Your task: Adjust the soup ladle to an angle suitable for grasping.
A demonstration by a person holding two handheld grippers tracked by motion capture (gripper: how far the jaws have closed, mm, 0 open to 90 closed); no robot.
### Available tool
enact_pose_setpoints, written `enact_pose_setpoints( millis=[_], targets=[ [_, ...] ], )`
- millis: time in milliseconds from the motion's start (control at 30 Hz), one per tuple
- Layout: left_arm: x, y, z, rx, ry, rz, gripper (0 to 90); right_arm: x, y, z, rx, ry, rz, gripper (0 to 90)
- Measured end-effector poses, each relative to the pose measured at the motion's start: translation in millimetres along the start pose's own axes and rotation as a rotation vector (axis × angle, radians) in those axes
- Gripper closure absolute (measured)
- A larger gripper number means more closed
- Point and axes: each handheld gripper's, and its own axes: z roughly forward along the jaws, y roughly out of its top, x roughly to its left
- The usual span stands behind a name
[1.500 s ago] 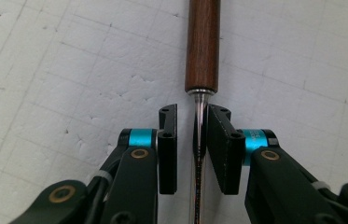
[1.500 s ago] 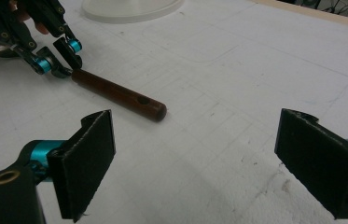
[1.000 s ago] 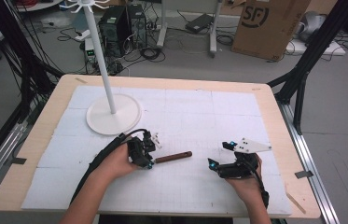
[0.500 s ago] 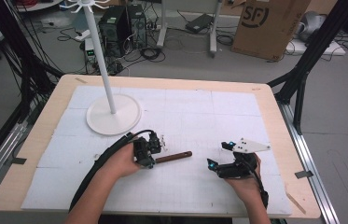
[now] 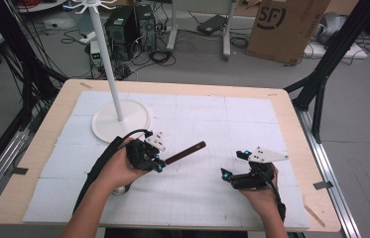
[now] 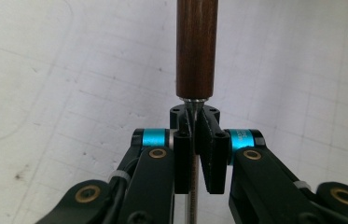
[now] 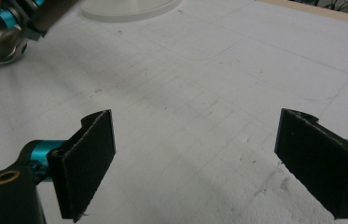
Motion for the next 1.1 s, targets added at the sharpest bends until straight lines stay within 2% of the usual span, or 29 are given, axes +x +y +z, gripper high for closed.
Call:
enact_pose_setpoints(
  millis=[200,433,833,900,1100],
  targets=[
    [1.1,-11.6,-23.2,-0.132,0.023,-0.024,84.6,0.4,-0.3,0.4,0.002,-0.002,0.001,11.0],
    [1.6,-23.7,-43.2,-0.216,0.052,-0.031,84.6,0.2,-0.4,0.8,0.003,-0.005,-0.001,11.0],
    [-1.5,-32.5,-90.7,-0.427,0.061,-0.062,84.6,-0.5,-0.3,1.1,-0.003,-0.003,0.001,11.0],
    [-1.4,-32.8,-96.4,-0.444,0.067,-0.069,84.5,-0.8,-0.1,0.3,-0.005,-0.005,0.006,11.0],
    [1.4,-35.6,-106.7,-0.452,0.092,-0.079,84.5,-2.0,0.5,-0.1,-0.013,-0.007,0.009,11.0]
  ],
)
